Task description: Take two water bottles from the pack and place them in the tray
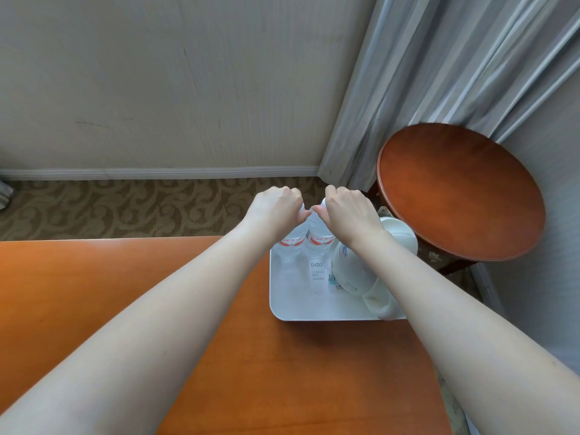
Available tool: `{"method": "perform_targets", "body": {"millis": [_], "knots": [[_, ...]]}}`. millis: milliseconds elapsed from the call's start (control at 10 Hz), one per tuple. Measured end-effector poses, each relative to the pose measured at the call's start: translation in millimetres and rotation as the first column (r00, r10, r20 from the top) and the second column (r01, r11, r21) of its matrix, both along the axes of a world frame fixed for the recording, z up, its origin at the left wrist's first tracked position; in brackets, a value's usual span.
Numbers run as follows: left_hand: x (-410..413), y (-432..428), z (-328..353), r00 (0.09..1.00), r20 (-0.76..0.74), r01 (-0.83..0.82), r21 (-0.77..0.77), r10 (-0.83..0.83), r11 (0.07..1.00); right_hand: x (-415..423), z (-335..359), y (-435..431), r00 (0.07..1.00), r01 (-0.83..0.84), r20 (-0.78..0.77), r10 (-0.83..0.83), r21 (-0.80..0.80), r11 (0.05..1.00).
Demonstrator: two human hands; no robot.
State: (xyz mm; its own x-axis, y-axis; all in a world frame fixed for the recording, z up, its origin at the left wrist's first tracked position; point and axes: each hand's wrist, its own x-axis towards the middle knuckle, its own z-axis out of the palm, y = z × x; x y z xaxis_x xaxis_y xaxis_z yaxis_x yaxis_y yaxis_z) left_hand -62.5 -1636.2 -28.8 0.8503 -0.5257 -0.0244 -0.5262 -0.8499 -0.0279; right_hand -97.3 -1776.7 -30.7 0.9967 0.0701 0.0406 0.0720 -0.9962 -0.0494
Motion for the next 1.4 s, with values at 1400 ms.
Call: {"method": "perform_targets", "body": {"millis": [1400], "knots": [[-14,24,60,0.955,-0.276,-0.148,-0.127,0.108,0.981,-20,69,0,0.972,0.127,-0.214,-0.091,0.157,0.979]]}}
